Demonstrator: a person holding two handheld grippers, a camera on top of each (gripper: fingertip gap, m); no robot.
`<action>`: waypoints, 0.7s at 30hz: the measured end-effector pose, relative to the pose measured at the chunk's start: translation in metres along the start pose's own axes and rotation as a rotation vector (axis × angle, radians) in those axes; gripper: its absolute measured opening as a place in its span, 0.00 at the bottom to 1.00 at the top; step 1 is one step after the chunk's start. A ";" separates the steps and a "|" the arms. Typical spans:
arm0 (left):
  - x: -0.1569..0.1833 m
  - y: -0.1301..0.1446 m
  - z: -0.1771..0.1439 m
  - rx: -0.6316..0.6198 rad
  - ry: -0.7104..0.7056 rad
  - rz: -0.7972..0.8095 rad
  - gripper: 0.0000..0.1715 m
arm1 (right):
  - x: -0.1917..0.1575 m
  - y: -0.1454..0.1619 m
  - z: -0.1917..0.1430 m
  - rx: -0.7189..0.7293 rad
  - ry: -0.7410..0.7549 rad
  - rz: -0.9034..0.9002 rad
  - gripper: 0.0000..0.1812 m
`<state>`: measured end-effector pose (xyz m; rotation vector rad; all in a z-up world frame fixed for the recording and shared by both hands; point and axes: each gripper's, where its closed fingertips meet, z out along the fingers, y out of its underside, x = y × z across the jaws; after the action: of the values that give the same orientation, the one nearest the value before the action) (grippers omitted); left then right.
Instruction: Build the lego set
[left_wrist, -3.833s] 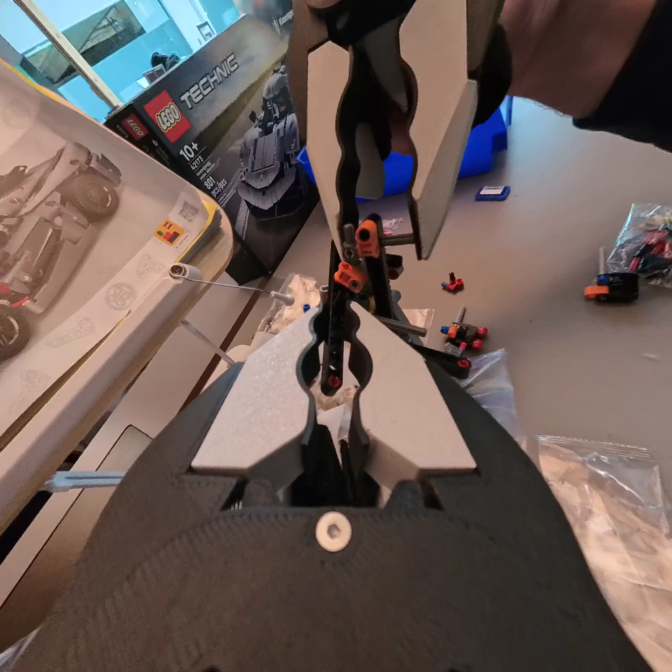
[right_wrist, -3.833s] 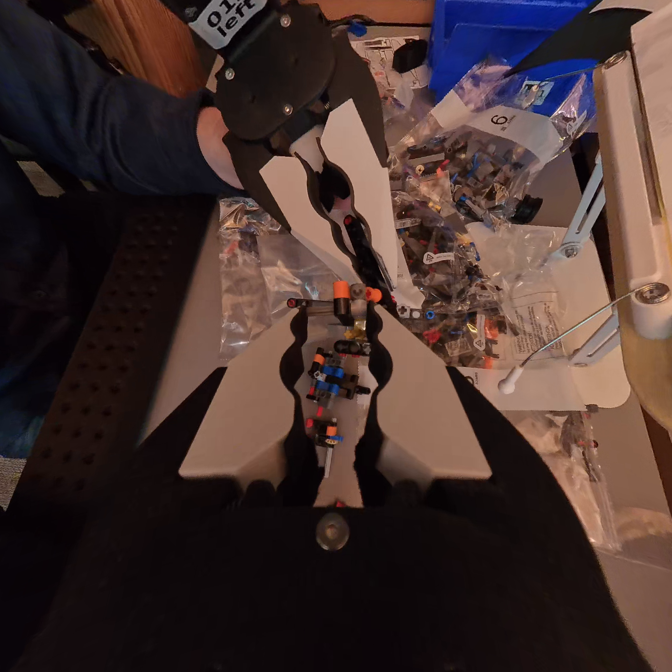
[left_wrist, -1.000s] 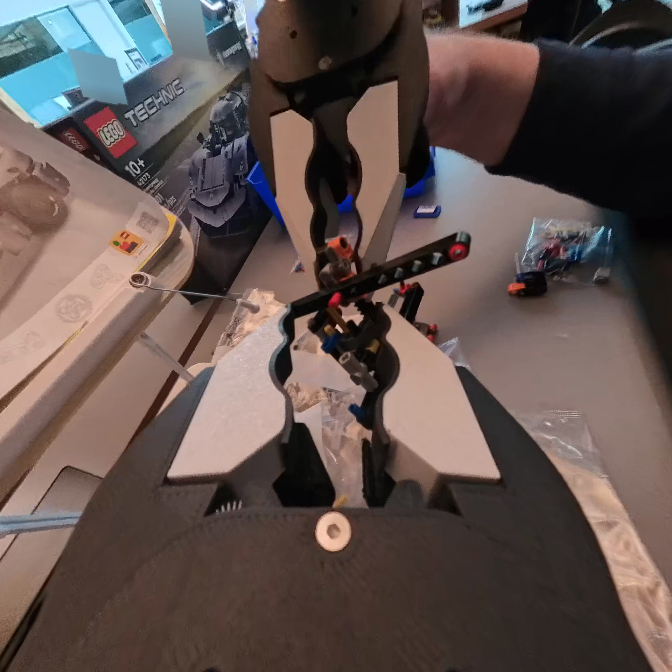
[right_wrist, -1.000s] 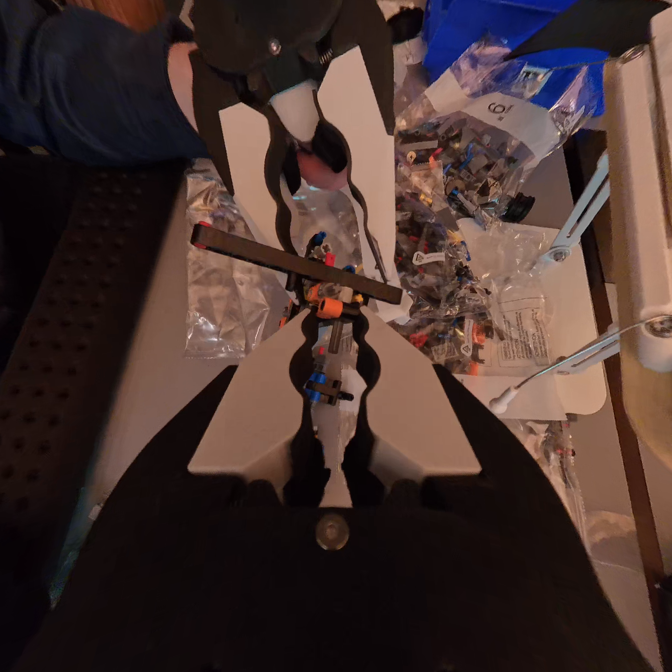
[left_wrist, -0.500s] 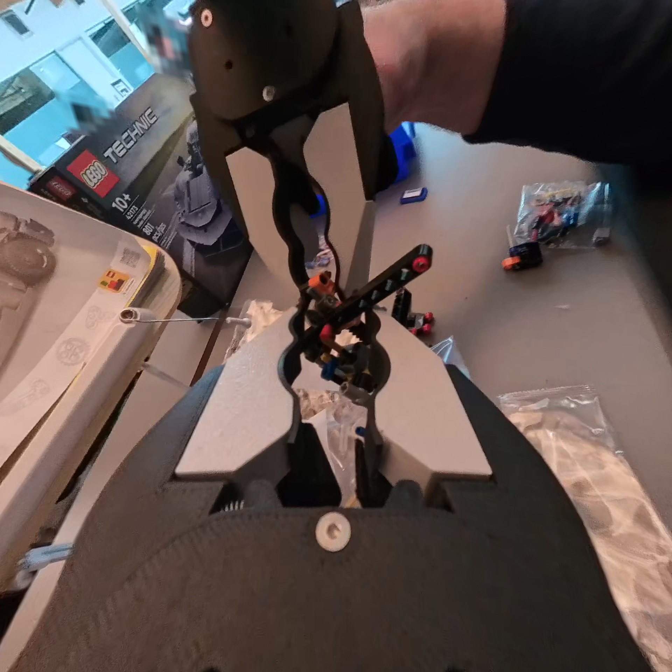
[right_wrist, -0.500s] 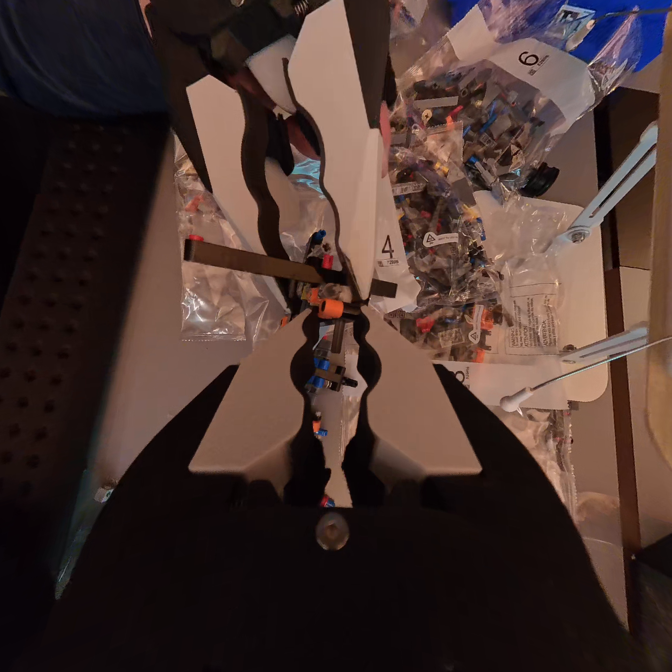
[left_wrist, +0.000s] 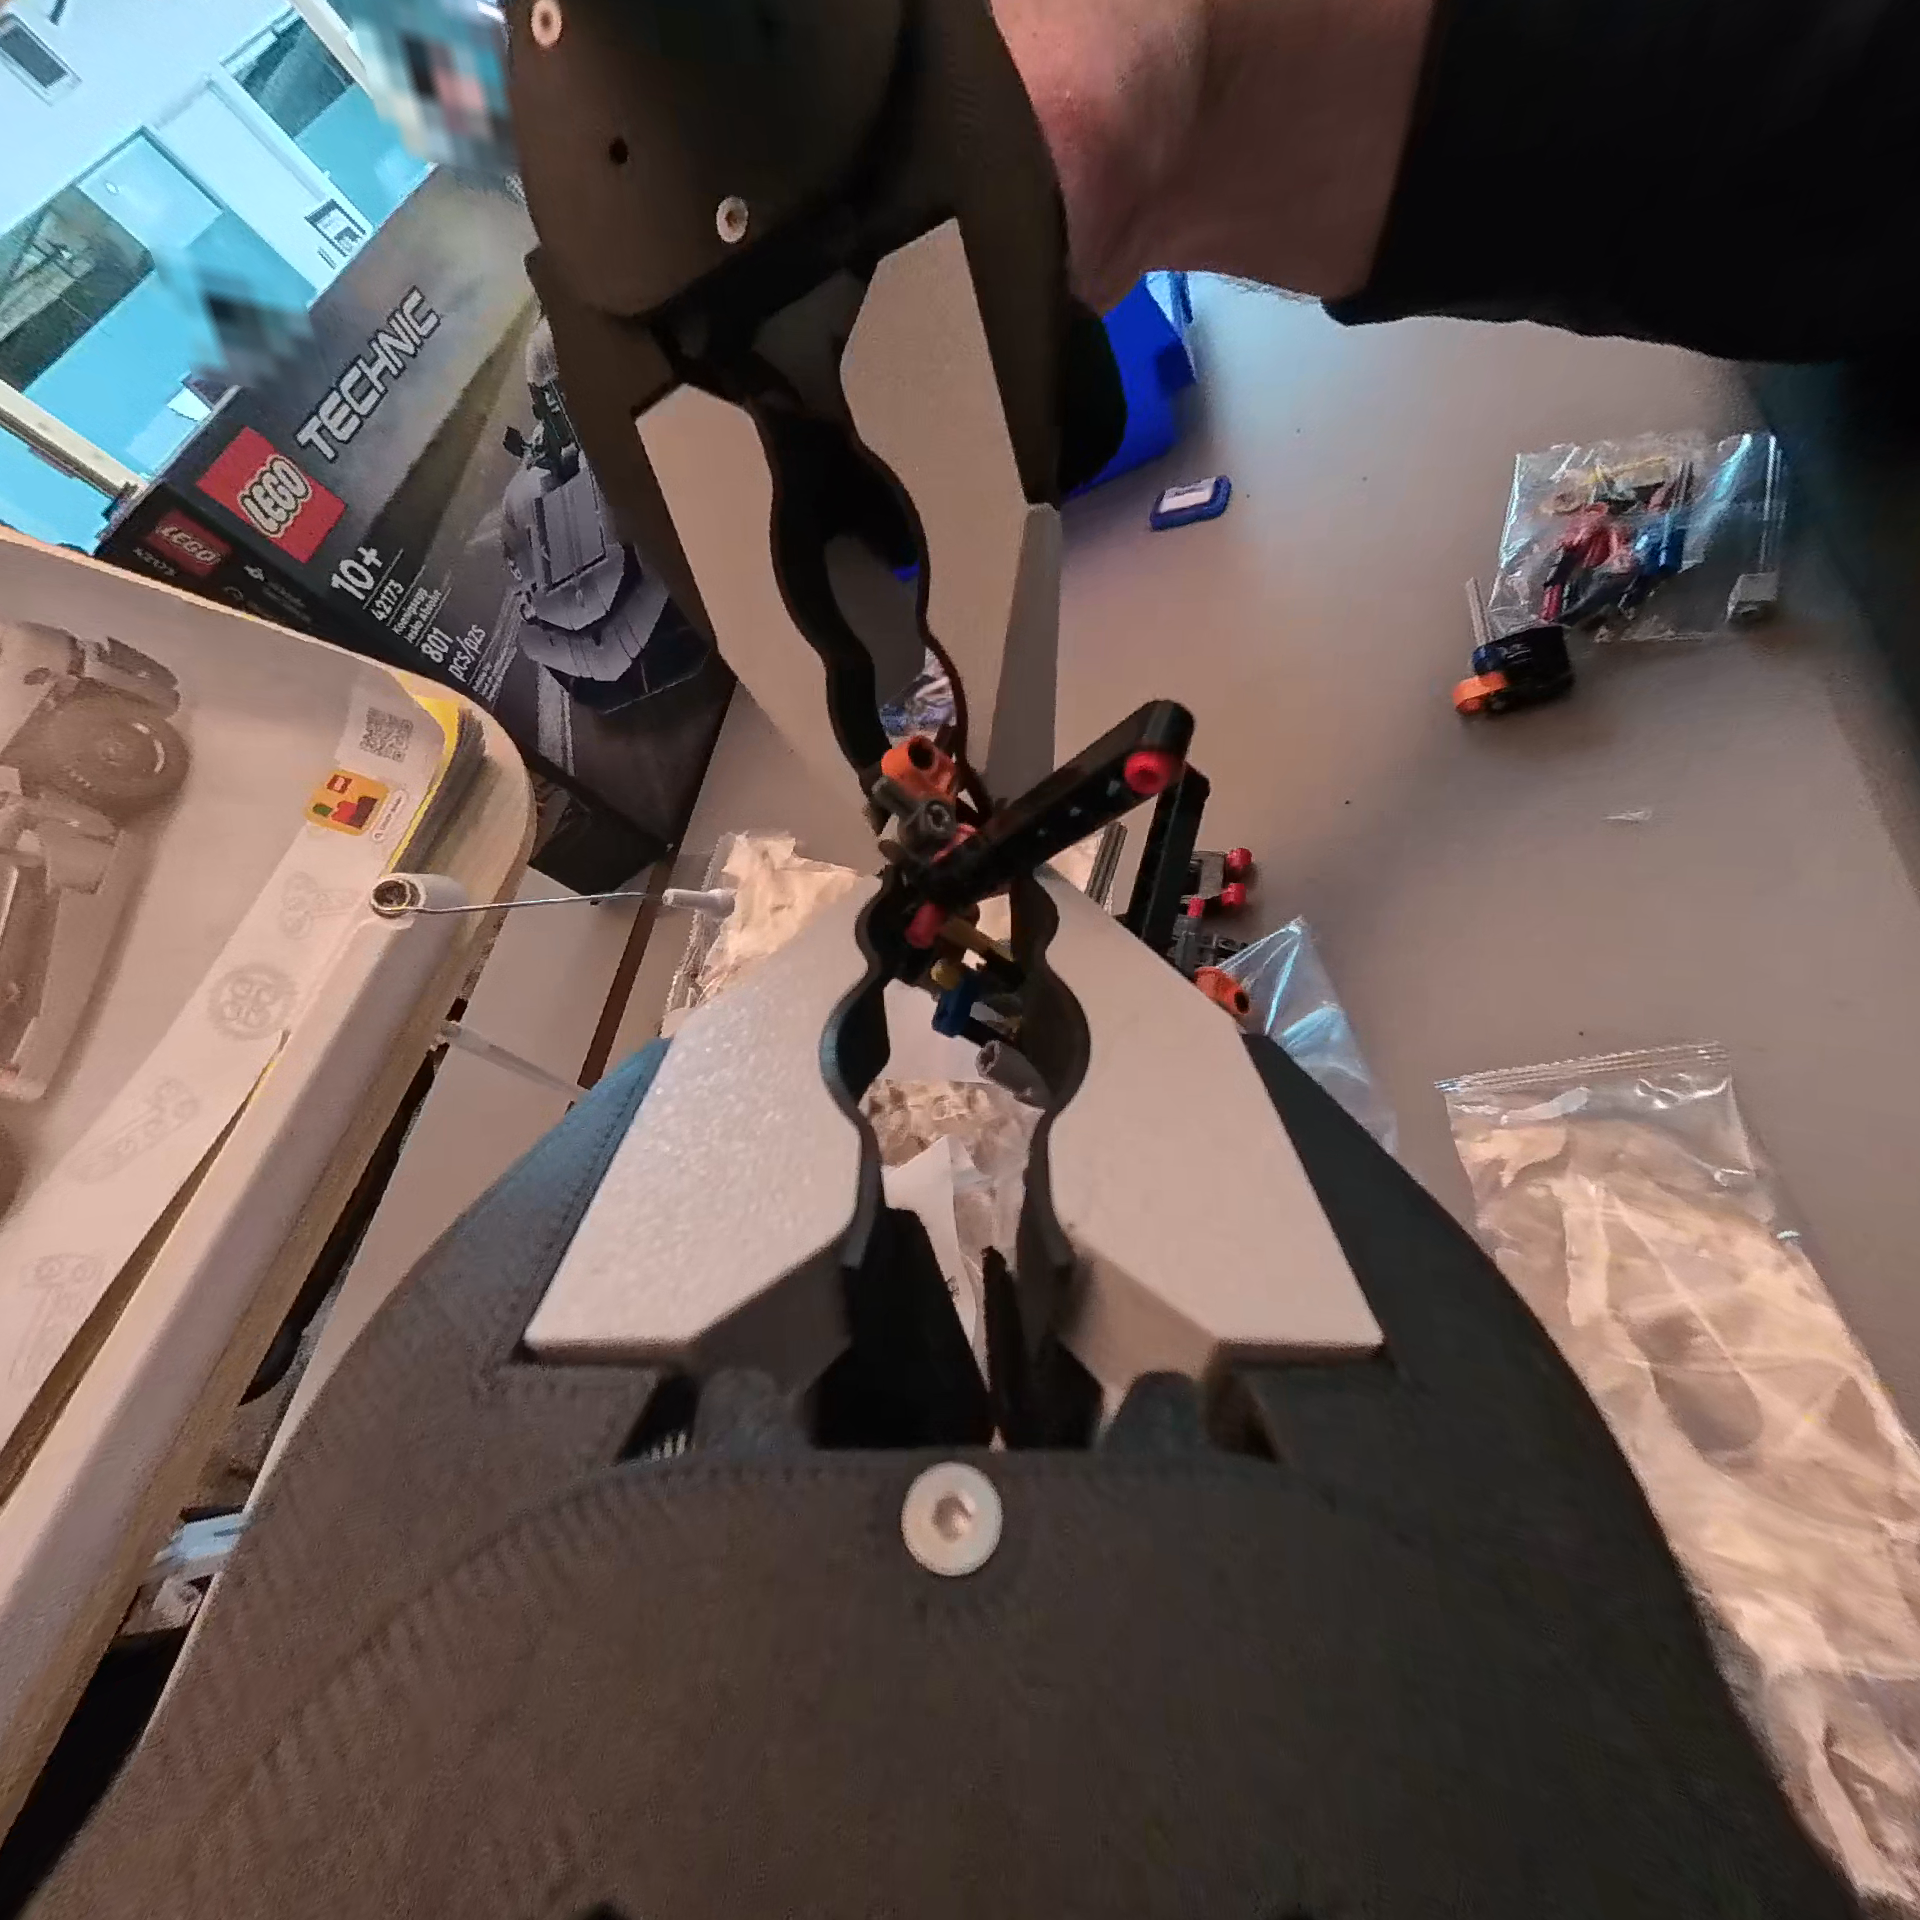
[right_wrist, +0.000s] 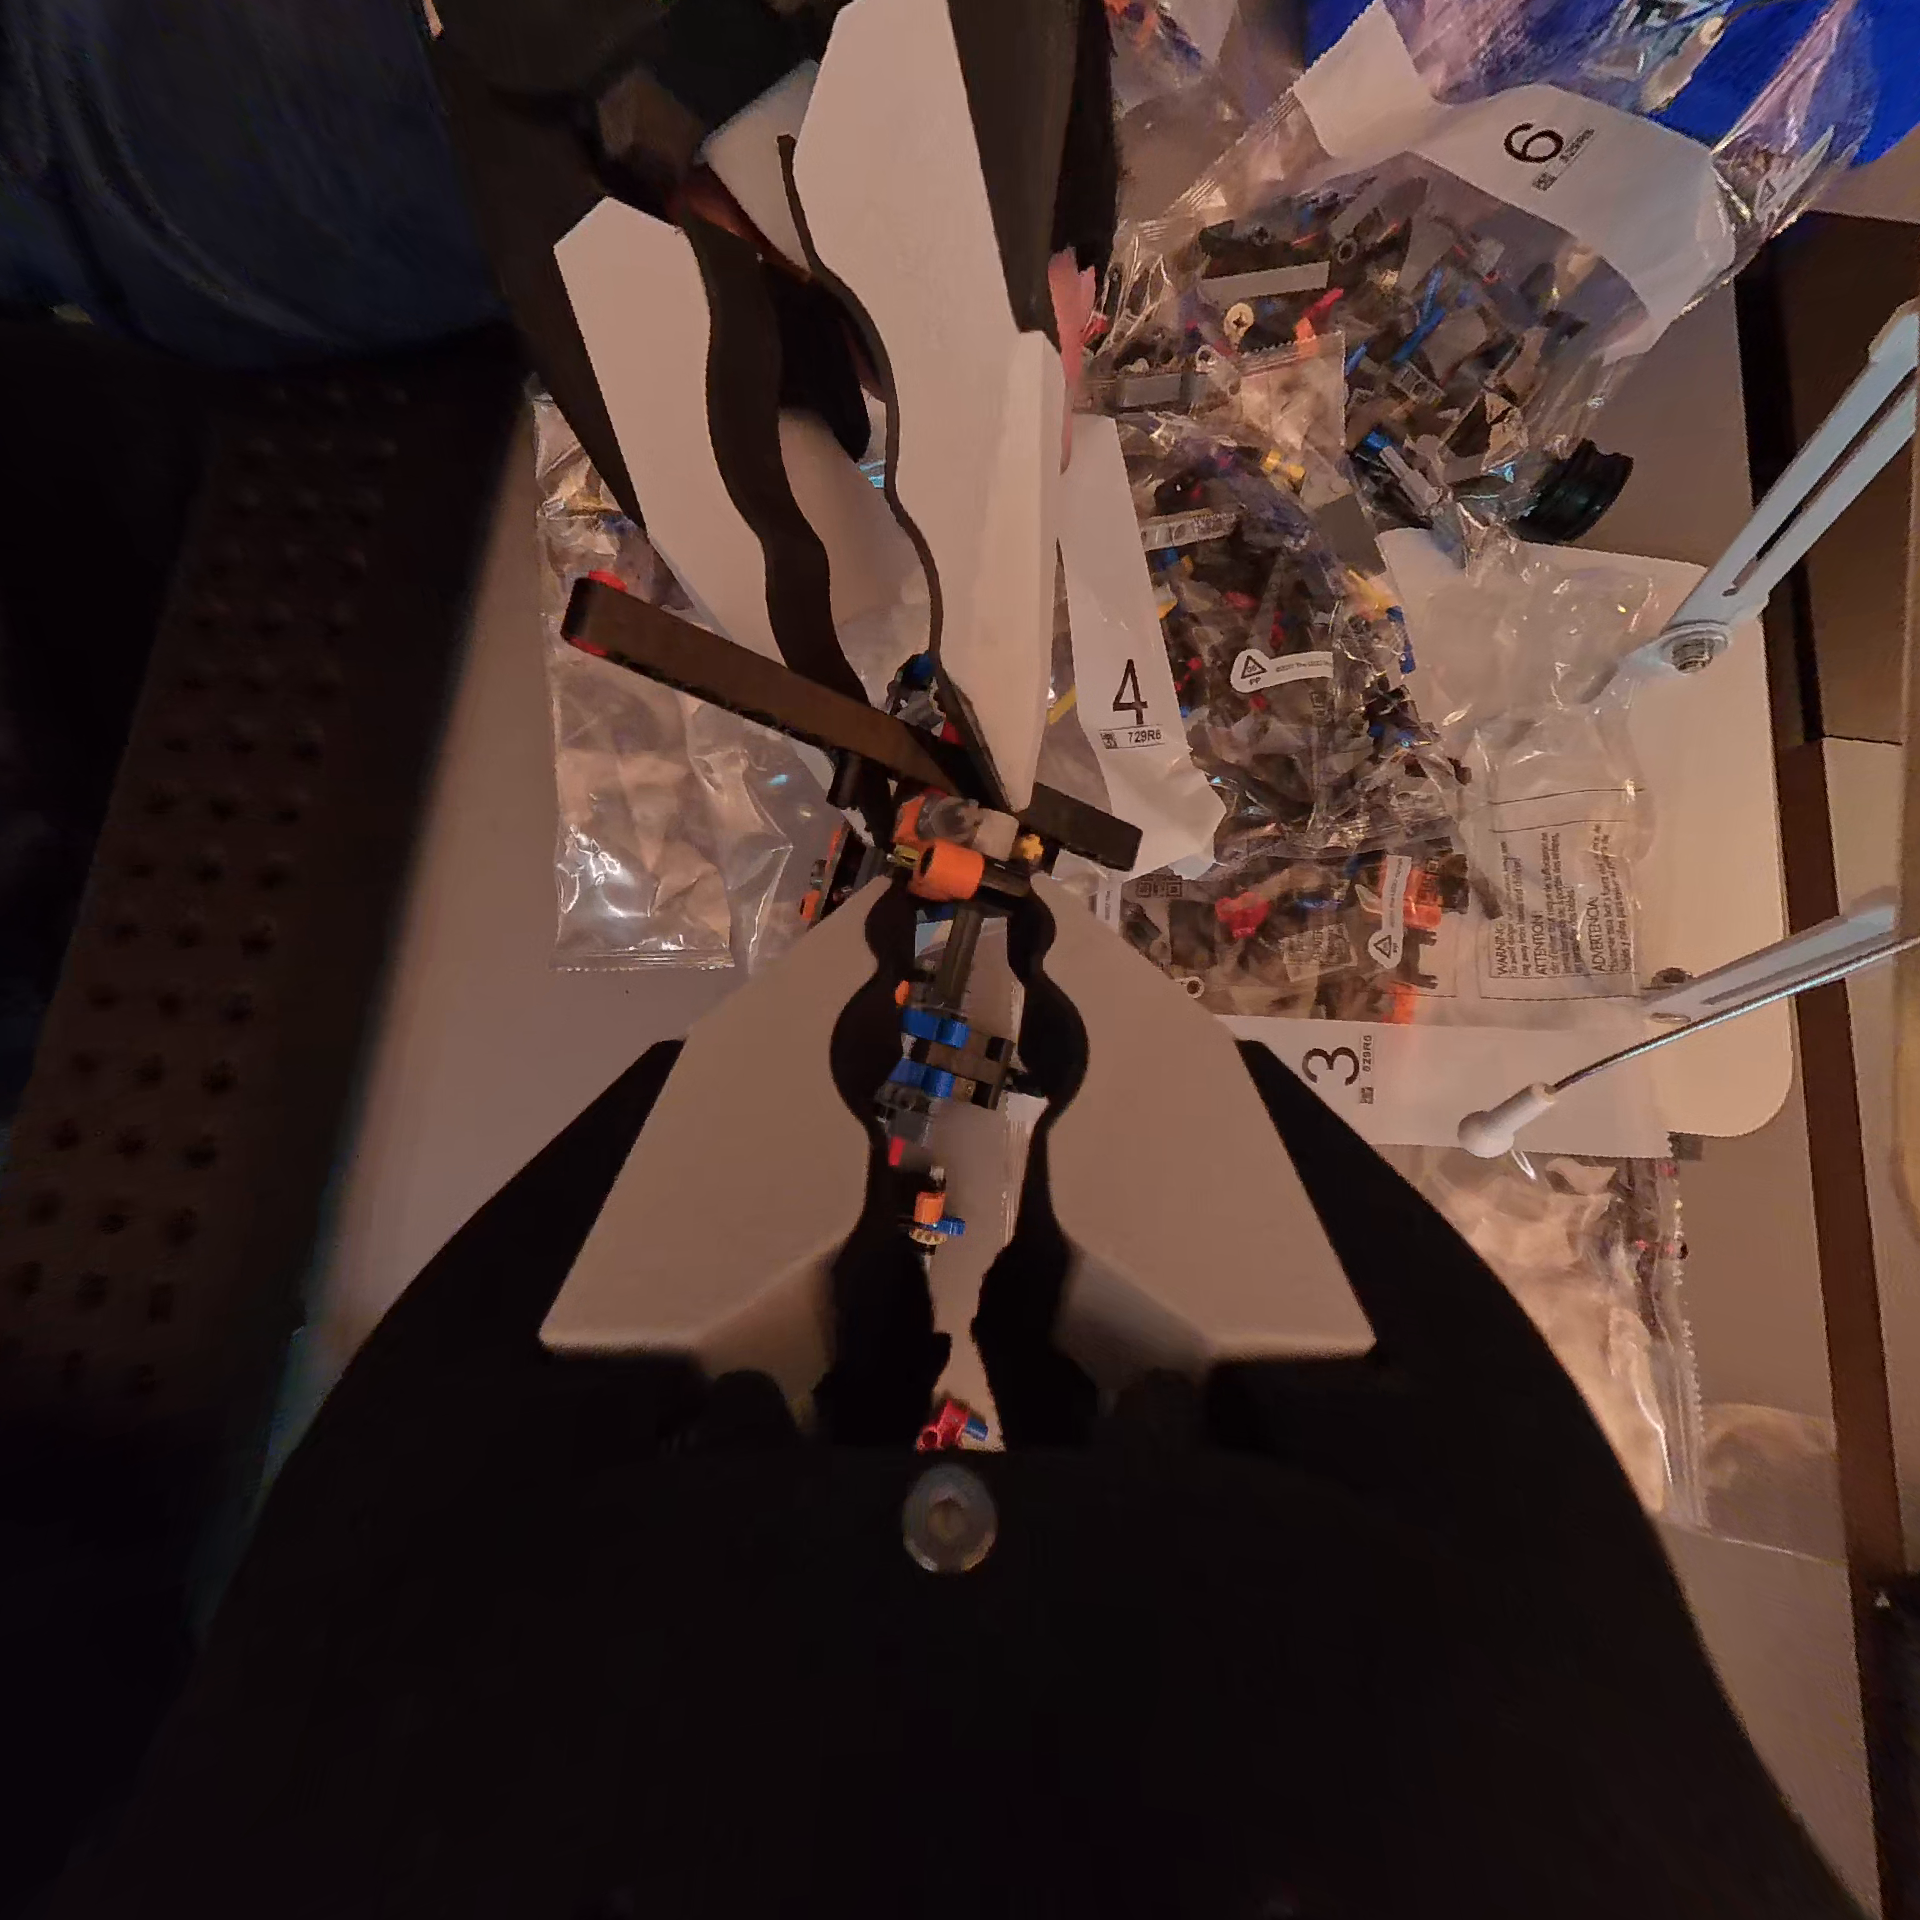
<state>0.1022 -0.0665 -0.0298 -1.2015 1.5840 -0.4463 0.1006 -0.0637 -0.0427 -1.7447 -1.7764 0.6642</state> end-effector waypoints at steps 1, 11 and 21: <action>0.000 -0.001 0.000 0.000 0.000 -0.008 0.11 | 0.000 0.000 -0.001 0.001 0.000 -0.001 0.08; -0.009 0.003 -0.010 0.031 0.001 -0.067 0.05 | -0.005 -0.006 -0.010 0.054 -0.031 0.009 0.07; -0.006 0.002 -0.003 0.021 -0.018 -0.027 0.06 | -0.006 0.001 -0.008 0.038 -0.068 0.057 0.06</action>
<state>0.0979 -0.0612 -0.0268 -1.2095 1.5462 -0.4673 0.1066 -0.0698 -0.0383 -1.7721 -1.7531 0.7853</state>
